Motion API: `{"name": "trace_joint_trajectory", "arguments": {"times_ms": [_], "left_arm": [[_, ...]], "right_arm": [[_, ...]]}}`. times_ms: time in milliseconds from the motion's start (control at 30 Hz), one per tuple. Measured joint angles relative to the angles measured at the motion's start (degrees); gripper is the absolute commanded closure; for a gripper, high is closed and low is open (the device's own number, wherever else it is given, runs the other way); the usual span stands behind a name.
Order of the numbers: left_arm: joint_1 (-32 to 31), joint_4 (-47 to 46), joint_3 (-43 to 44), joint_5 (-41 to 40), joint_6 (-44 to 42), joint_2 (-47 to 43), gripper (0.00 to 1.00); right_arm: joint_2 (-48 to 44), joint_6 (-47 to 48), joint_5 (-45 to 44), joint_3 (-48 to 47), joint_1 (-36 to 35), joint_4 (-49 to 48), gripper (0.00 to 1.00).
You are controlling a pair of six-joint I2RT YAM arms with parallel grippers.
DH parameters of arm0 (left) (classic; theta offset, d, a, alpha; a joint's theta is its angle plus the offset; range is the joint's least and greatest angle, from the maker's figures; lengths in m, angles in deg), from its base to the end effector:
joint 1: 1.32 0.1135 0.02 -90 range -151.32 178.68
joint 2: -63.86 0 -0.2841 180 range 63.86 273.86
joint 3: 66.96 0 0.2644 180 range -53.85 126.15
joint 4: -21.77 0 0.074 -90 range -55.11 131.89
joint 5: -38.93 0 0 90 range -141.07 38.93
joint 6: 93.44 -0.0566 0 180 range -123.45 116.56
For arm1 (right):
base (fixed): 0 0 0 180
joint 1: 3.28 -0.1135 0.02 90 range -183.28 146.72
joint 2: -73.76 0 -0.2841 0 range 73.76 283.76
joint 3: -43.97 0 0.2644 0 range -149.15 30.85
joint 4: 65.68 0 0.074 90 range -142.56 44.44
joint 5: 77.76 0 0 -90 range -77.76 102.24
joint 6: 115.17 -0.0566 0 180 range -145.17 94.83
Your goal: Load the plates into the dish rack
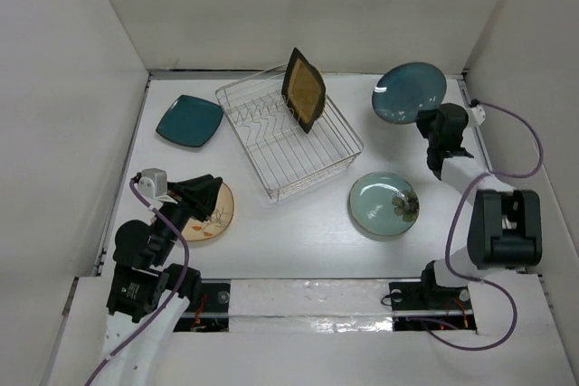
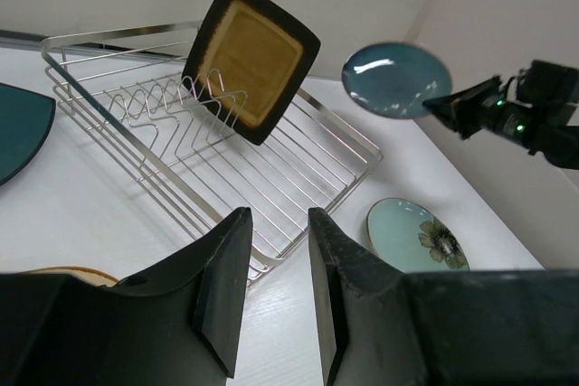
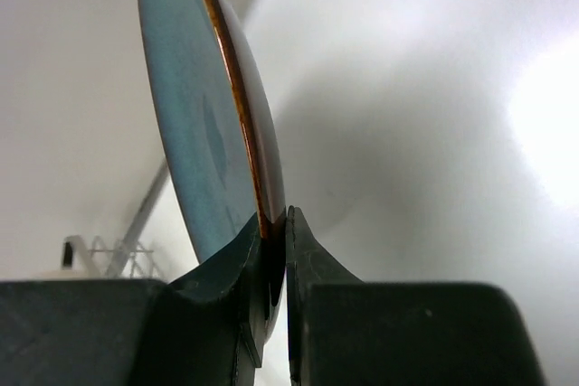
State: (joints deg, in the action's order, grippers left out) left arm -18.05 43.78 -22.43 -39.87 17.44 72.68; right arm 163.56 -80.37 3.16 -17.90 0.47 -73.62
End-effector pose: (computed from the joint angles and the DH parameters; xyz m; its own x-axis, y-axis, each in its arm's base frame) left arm 0.0732 -0.0335 0.3421 0.0469 -0.3792 -0.9241 0.5135 0.8027 -0.3033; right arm 0.3733 -0.0334 0.2294 -0.0201 0.8139 -0.5806 0.4014 0.5385 0.7409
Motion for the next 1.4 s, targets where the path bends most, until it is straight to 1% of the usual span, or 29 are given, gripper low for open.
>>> {"name": "trace_joint_trajectory", "arguments": {"times_ms": [133,200,267,433,633,767,900,1133,1400], "left_arm": [[0.02,-0.02,0.0,-0.02,0.0,-0.02,0.71],[0.02,-0.02,0.0,-0.02,0.0,-0.02,0.71],[0.02,-0.02,0.0,-0.02,0.0,-0.07,0.71],[0.02,-0.02,0.0,0.0,0.0,-0.42,0.71],[0.09,0.02,0.0,-0.07,0.0,-0.66,0.71],[0.09,0.0,0.0,-0.09,0.0,-1.16,0.71],[0.09,0.02,0.0,-0.11,0.0,-1.2,0.71],[0.09,0.0,0.0,-0.13,0.0,-1.2,0.71],[0.09,0.0,0.0,-0.13,0.0,-1.2,0.71]], "right_arm": [[-11.39,11.34,-9.09,-2.1,-8.07,0.81,1.0],[-13.79,16.96,-11.93,-5.38,-12.94,1.33,1.0],[-13.9,22.91,-13.55,-10.6,-18.08,1.95,1.0],[-9.11,35.52,-14.49,-25.22,-29.88,5.62,1.0],[4.07,46.03,-14.23,-45.09,-38.64,13.35,1.0],[13.64,50.95,-16.59,-55.43,-41.11,19.39,1.0],[20.94,54.66,-19.3,-60.52,-41.57,24.48,1.0],[28.63,59.98,-26.16,-61.99,-41.77,27.71,1.0],[28.98,61.44,-28.74,-61.79,-42.82,25.7,1.0]]}}
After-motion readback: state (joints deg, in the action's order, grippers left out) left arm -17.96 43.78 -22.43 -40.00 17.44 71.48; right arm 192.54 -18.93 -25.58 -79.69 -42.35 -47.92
